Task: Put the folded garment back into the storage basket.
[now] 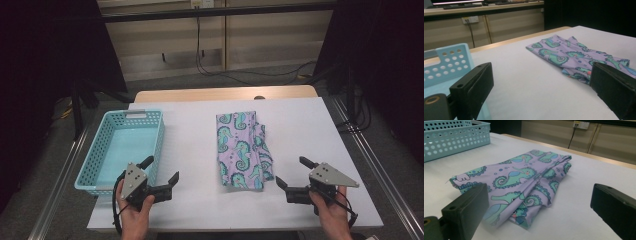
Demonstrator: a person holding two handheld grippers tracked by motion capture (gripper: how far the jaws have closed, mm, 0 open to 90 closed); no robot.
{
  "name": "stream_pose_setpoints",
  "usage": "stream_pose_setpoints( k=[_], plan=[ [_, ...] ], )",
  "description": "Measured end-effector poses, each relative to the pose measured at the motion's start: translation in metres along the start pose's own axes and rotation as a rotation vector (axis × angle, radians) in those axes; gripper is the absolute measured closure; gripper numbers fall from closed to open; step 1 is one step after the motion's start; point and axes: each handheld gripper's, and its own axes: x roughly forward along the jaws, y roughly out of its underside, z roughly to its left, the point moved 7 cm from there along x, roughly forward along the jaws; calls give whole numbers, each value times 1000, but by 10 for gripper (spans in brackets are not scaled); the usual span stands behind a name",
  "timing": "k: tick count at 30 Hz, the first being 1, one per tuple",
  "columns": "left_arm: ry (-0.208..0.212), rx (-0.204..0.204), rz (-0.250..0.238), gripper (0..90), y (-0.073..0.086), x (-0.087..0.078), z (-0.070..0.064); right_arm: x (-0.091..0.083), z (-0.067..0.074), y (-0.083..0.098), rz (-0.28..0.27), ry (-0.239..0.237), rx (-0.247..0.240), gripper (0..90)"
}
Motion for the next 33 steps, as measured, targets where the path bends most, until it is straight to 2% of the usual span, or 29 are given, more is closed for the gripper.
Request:
stream_pose_setpoints(
  k=[2, 3, 5, 6, 8, 10, 11, 13, 14, 15, 18, 20, 25, 26, 28, 29, 32, 33],
  plan=[
    [10, -9, -3, 52, -2, 2, -2, 1, 1, 0, 0, -4, -5, 15],
    [37, -23, -4, 52, -4, 6, -6, 2, 3, 0, 4, -5, -14, 22],
    [43, -21, 8, 51, -4, 7, -8, 2, 3, 1, 14, 4, -13, 28],
    [60, -9, 17, 51, -4, 11, -13, 4, 3, 1, 17, 10, -13, 29],
    [73, -19, 15, 51, -4, 14, -17, 4, 3, 0, 20, 9, -16, 29],
    [94, -12, 29, 51, -2, 19, -20, 5, 4, -1, 18, 1, -16, 28],
    [114, 4, 43, 49, -1, 23, -22, 6, 8, -3, 11, -21, -19, 26],
    [120, 15, 48, 47, 0, 25, -24, 7, 9, -4, 9, -23, -26, 29],
    [118, 70, 69, 47, 2, 28, -25, 7, 11, -4, 16, -18, -26, 37],
    [151, 53, 85, 47, 2, 32, -29, 11, 14, -5, 25, -31, -30, 43],
    [152, 61, 83, 43, 0, 36, -32, 15, 19, -5, 38, -50, -27, 44],
    [172, 44, 83, 41, -3, 44, -36, 18, 21, -7, 47, -57, -32, 44],
    [188, 24, 95, 42, -6, 54, -40, 22, 25, -11, 54, -75, -40, 40],
    [196, 10, 95, 42, -7, 58, -43, 24, 29, -12, 69, -101, -35, 34],
    [205, 15, 97, 42, -8, 60, -44, 25, 29, -11, 79, -102, -35, 32],
    [212, 25, 98, 42, -10, 63, -45, 27, 32, -12, 98, -126, -34, 33],
    [217, 20, 101, 44, -11, 69, -47, 29, 35, -12, 119, -141, -33, 34],
    [224, 15, 105, 46, -11, 70, -49, 32, 38, -14, 131, -165, -34, 34]
  ],
)
